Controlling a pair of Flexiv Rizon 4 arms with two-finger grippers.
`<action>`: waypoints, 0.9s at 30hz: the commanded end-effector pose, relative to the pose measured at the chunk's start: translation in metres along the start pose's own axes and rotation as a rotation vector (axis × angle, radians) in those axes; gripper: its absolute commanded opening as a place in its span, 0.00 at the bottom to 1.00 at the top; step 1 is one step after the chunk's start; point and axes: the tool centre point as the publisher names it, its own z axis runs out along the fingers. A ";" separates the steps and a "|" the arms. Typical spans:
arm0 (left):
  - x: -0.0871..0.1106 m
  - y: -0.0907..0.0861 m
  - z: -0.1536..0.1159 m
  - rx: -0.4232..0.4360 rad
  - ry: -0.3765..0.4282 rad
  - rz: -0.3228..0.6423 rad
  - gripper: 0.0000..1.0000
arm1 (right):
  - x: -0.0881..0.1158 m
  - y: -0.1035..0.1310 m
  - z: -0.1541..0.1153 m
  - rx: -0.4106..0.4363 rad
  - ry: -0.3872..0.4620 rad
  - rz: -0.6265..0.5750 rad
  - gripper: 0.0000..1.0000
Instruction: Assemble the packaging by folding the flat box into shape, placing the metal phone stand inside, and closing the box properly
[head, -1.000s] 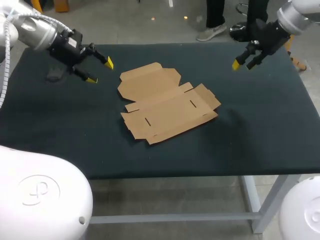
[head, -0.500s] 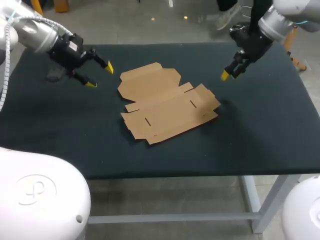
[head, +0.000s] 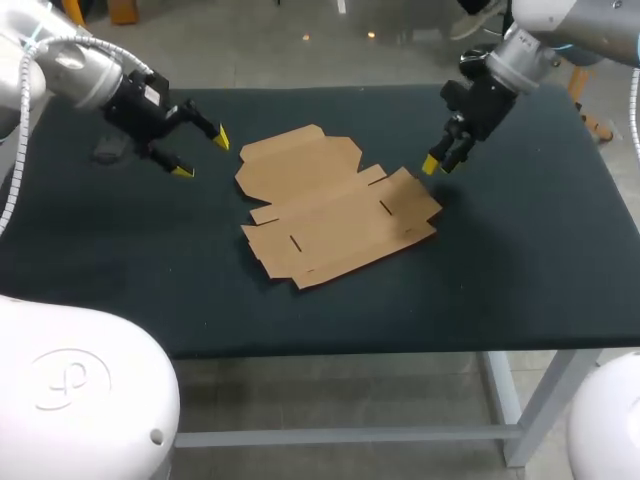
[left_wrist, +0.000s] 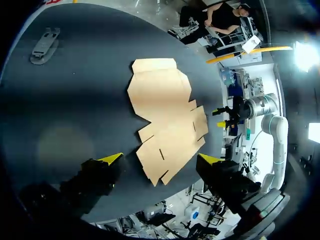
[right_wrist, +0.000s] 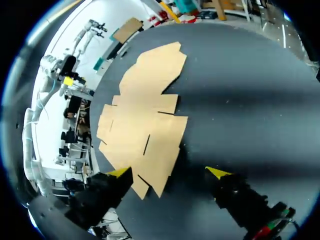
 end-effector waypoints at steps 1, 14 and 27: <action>0.001 0.003 -0.001 0.003 -0.009 -0.003 1.00 | -0.007 0.007 0.009 0.111 0.211 0.020 1.00; -0.003 0.003 0.001 0.015 -0.019 -0.030 1.00 | -0.007 0.009 0.033 0.145 0.321 0.099 1.00; -0.005 0.008 0.000 0.034 -0.030 -0.044 1.00 | 0.006 0.019 0.052 0.241 0.399 0.102 0.49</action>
